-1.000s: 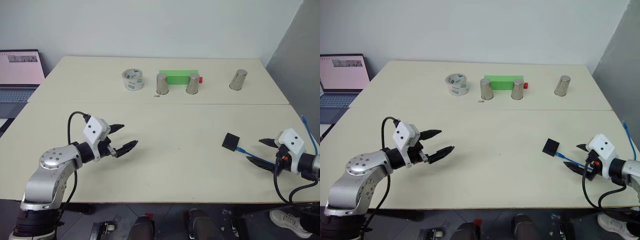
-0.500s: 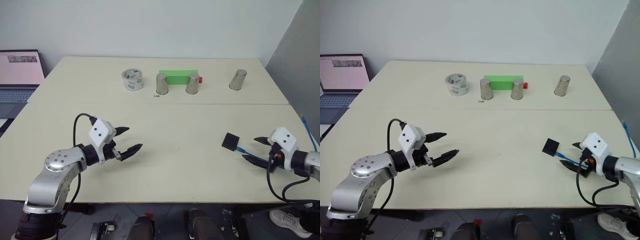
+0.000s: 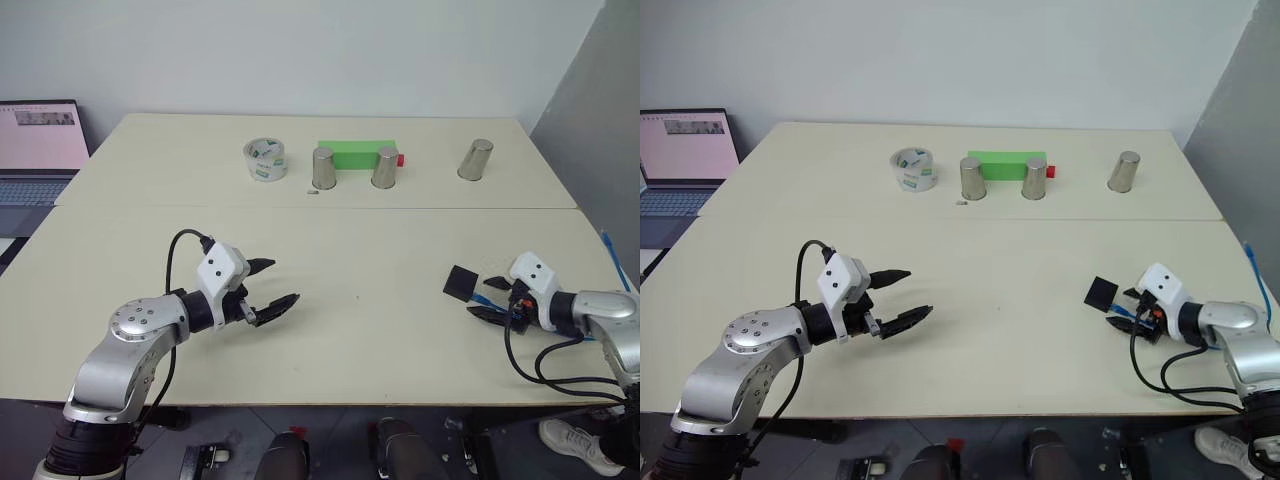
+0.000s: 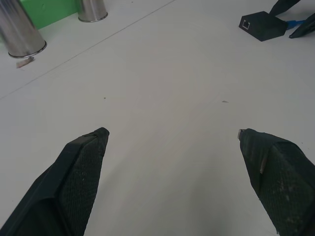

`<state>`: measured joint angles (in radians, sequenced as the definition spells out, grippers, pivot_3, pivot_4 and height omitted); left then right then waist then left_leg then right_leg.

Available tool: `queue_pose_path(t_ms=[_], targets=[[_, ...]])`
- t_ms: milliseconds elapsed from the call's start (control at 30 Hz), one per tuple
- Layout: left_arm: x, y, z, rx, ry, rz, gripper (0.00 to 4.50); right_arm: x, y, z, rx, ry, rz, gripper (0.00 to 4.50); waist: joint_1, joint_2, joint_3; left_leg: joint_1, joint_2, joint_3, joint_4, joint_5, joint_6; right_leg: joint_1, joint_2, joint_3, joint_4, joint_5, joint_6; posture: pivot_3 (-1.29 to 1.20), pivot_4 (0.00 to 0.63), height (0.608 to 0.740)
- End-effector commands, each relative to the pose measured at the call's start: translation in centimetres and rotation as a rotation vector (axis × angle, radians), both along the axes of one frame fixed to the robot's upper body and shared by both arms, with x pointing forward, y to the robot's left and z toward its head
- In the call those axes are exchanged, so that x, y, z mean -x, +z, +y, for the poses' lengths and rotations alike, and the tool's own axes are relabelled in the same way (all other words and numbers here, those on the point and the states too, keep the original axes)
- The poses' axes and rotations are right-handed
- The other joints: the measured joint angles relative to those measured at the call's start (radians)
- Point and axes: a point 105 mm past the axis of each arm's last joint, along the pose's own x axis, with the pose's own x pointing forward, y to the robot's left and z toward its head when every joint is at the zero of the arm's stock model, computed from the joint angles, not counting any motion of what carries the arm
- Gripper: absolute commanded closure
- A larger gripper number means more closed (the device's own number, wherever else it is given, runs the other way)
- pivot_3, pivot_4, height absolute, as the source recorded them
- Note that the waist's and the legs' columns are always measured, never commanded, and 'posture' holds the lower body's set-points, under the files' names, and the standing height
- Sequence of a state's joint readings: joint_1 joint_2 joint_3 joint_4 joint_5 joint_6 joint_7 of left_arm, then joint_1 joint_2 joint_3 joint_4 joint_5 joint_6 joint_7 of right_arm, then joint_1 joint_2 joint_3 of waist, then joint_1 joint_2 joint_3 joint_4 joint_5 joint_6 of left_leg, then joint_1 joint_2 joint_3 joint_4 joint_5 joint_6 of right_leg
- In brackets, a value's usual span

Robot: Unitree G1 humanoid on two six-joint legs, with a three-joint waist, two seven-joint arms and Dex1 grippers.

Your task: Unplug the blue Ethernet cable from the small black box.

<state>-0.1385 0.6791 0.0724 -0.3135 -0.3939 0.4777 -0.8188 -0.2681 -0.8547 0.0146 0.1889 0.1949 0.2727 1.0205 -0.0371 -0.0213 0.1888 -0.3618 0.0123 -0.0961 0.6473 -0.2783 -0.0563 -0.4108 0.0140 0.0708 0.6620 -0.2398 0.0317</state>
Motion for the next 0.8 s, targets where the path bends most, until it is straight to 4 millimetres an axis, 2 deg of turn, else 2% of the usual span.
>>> queue_pose_path(t_ms=[33,67,167,333,367,467,567,667,800], targets=[[0.2,0.6,-0.4,0.036,-0.026,0.000,0.00,0.0,0.5,-0.2,0.056,0.037,-0.008,1.99,0.000,0.000,0.000,0.000,0.000,0.000,0.000,0.000,0.000,0.000,0.000,0.000,0.000,0.000,0.000,0.00,0.150,0.740],[0.3,0.6,-0.4,0.043,-0.032,0.005,0.00,0.1,0.5,-0.2,0.069,0.052,-0.008,2.12,0.000,0.000,0.000,0.000,0.000,0.000,0.000,0.000,0.000,0.000,0.000,0.000,0.000,0.000,0.000,0.00,0.150,0.740],[0.3,0.5,-0.5,0.057,-0.043,0.021,0.00,0.1,0.8,0.1,0.114,0.095,-0.020,2.89,0.000,0.000,0.000,0.000,0.000,0.000,0.000,0.000,0.000,0.000,0.000,0.000,0.000,0.000,0.000,0.00,0.150,0.740],[-0.2,-0.5,0.0,0.028,-0.029,0.056,0.00,0.0,2.3,1.9,0.222,0.233,-0.105,4.10,0.000,0.000,0.000,0.000,0.000,0.000,0.000,0.000,0.000,0.000,0.000,0.000,0.000,0.000,0.000,0.00,0.150,0.740],[-0.2,-0.5,-0.1,0.039,-0.031,0.063,0.00,-0.2,2.8,2.4,0.248,0.263,-0.141,4.21,-0.002,0.000,0.000,0.000,0.000,0.000,0.000,0.000,0.000,0.000,0.000,0.000,0.000,0.000,0.000,0.00,0.150,0.740],[-0.6,0.7,-0.9,0.185,-0.045,0.105,0.00,-1.1,5.0,5.0,0.253,0.348,-0.284,4.25,-0.008,0.000,0.000,0.000,0.000,0.000,0.000,0.000,0.000,-0.001,0.000,0.000,0.000,0.000,0.000,0.00,0.150,0.740],[0.3,3.1,-2.5,0.449,-0.146,0.240,0.00,-1.8,7.3,8.6,0.267,0.473,-0.485,4.25,-0.013,0.000,0.000,0.000,0.000,-0.001,0.001,0.000,0.000,0.000,0.000,-0.001,0.001,0.000,0.001,0.00,0.150,0.740],[1.4,4.1,-3.6,0.548,-0.243,0.340,0.00,-1.8,7.9,11.0,0.313,0.598,-0.617,4.25,-0.017,0.000,0.000,-0.001,0.000,-0.002,0.000,0.000,0.000,-0.001,0.000,-0.002,0.001,0.000,0.001,0.00,0.150,0.740],[2.0,3.9,-4.4,0.576,-0.294,0.424,0.00,-1.1,8.1,13.6,0.344,0.746,-0.742,4.25,-0.017,0.000,0.000,-0.001,0.000,-0.003,0.000,0.000,0.000,-0.001,0.000,-0.002,0.000,0.000,0.000,0.00,0.150,0.740]])
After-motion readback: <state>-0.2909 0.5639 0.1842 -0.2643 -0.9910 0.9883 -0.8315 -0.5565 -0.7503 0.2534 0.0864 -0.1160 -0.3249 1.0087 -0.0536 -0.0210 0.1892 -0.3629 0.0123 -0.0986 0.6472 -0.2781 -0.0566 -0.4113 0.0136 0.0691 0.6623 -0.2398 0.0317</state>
